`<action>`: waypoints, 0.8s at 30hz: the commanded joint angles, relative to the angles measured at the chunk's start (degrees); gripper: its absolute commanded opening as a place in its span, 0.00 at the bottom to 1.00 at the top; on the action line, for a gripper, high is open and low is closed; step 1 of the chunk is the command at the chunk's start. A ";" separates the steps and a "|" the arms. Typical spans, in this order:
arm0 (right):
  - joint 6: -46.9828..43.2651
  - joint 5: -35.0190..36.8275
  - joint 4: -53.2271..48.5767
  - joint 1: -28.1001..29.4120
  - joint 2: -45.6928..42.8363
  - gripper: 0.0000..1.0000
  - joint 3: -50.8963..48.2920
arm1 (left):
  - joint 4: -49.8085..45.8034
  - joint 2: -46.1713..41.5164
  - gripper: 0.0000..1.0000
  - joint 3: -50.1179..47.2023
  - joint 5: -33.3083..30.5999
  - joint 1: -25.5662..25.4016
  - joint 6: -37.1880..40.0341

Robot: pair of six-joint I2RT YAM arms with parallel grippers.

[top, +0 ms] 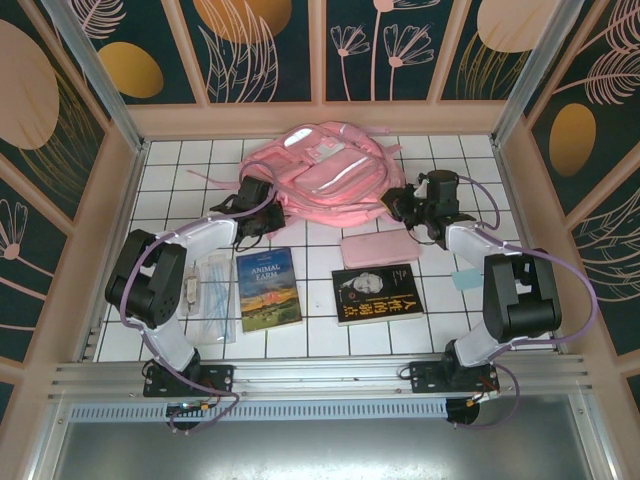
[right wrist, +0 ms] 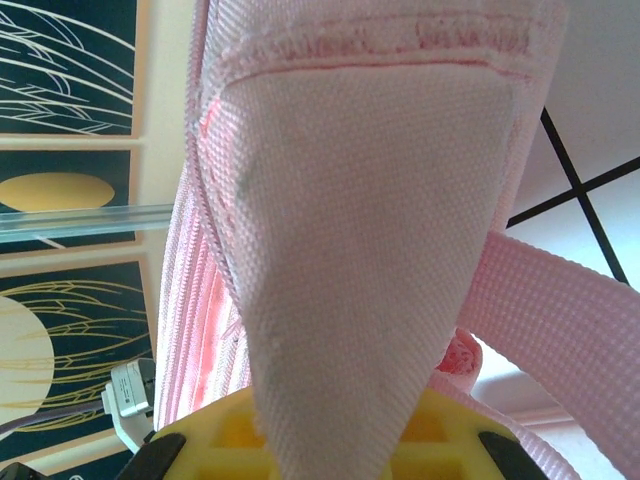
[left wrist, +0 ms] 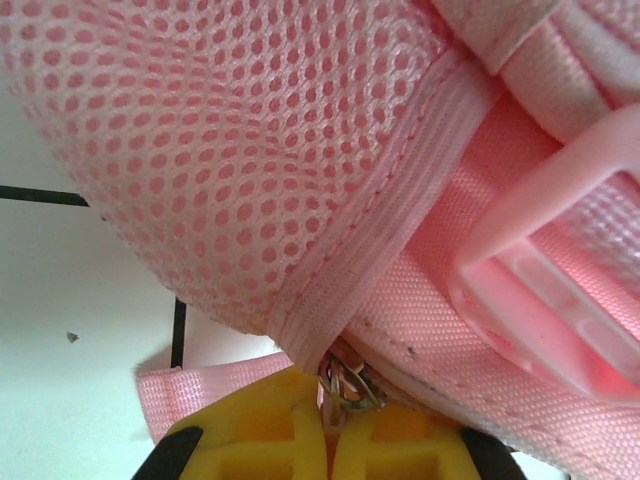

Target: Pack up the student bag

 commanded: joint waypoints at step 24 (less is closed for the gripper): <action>-24.32 16.30 -36.42 30.65 -3.30 0.70 13.13 | -16.54 -34.63 0.99 -26.66 0.09 2.83 -13.52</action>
